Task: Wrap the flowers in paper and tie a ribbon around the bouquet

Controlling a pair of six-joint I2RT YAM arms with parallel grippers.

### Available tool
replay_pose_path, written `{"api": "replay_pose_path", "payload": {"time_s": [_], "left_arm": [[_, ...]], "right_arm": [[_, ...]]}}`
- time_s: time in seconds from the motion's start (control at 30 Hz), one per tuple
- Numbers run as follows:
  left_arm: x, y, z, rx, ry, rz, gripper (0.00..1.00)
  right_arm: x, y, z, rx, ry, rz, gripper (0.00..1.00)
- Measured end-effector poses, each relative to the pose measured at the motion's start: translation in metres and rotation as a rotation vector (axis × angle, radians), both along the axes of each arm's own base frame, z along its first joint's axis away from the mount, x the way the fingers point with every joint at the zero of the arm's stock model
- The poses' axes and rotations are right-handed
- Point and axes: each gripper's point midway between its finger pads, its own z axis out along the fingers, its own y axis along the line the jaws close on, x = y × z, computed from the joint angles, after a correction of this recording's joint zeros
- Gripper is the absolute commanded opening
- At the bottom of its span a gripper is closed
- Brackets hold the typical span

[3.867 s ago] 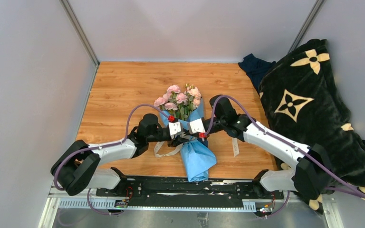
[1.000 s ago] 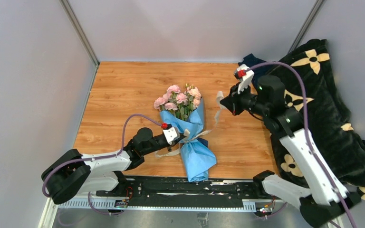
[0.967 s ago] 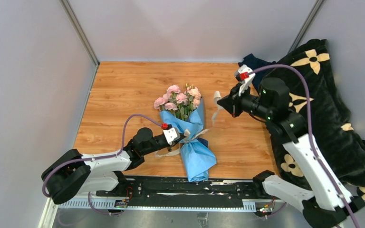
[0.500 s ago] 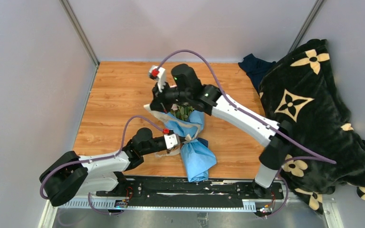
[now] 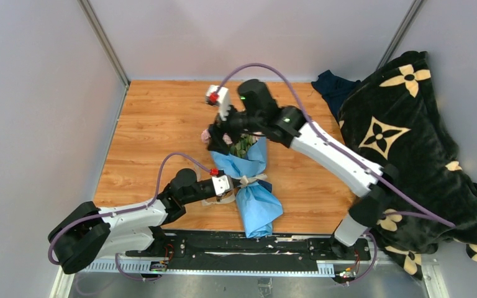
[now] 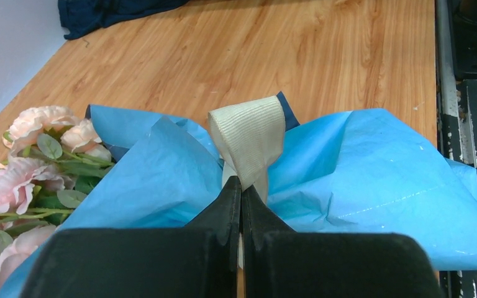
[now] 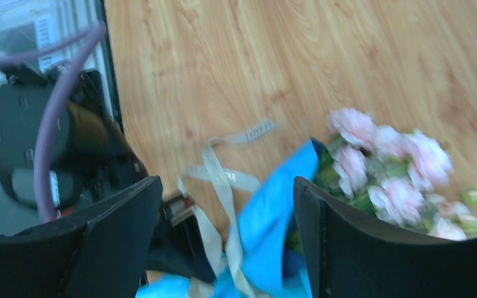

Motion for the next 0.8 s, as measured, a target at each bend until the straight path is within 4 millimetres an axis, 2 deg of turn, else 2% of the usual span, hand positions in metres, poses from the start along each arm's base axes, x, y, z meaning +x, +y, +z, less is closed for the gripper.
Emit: {"api": "replay_pose_path", "payload": {"time_s": [0.1, 0.17, 0.23, 0.27, 0.33, 0.43, 0.47, 0.53, 0.63, 0.77, 0.8], "left_arm": [[0.000, 0.002, -0.002, -0.001, 0.017, 0.014, 0.00], [0.001, 0.003, -0.003, 0.000, 0.024, 0.022, 0.00], [0.002, 0.003, -0.004, -0.001, 0.033, 0.031, 0.00], [0.003, 0.003, -0.004, -0.003, 0.039, 0.037, 0.00], [0.003, 0.003, -0.004, -0.004, 0.046, 0.040, 0.00], [0.003, 0.004, -0.005, -0.002, 0.047, 0.043, 0.00], [0.003, 0.004, -0.005, -0.001, 0.047, 0.045, 0.00], [0.003, 0.004, -0.006, 0.002, 0.049, 0.046, 0.00], [0.004, 0.004, -0.006, 0.005, 0.047, 0.046, 0.00], [0.004, 0.004, -0.009, 0.011, 0.049, 0.046, 0.00], [0.004, 0.004, -0.010, 0.014, 0.052, 0.046, 0.00]], "right_arm": [[-0.008, -0.057, 0.002, 0.002, -0.057, -0.020, 0.77], [-0.016, -0.084, 0.000, 0.018, -0.091, -0.025, 0.72], [-0.034, -0.103, -0.014, 0.030, -0.106, 0.008, 0.68], [-0.045, -0.108, -0.031, 0.024, -0.095, 0.038, 0.68], [-0.057, -0.111, -0.055, 0.008, -0.060, 0.076, 0.68], [-0.064, -0.111, -0.102, -0.044, 0.025, 0.102, 0.67], [-0.066, -0.111, -0.112, -0.053, 0.047, 0.111, 0.66], [-0.070, -0.109, -0.125, -0.055, 0.080, 0.124, 0.60], [-0.070, -0.105, -0.130, -0.027, 0.086, 0.125, 0.48], [-0.065, -0.098, -0.129, 0.004, 0.087, 0.113, 0.02], [-0.064, -0.096, -0.130, 0.006, 0.088, 0.112, 0.00]]}}
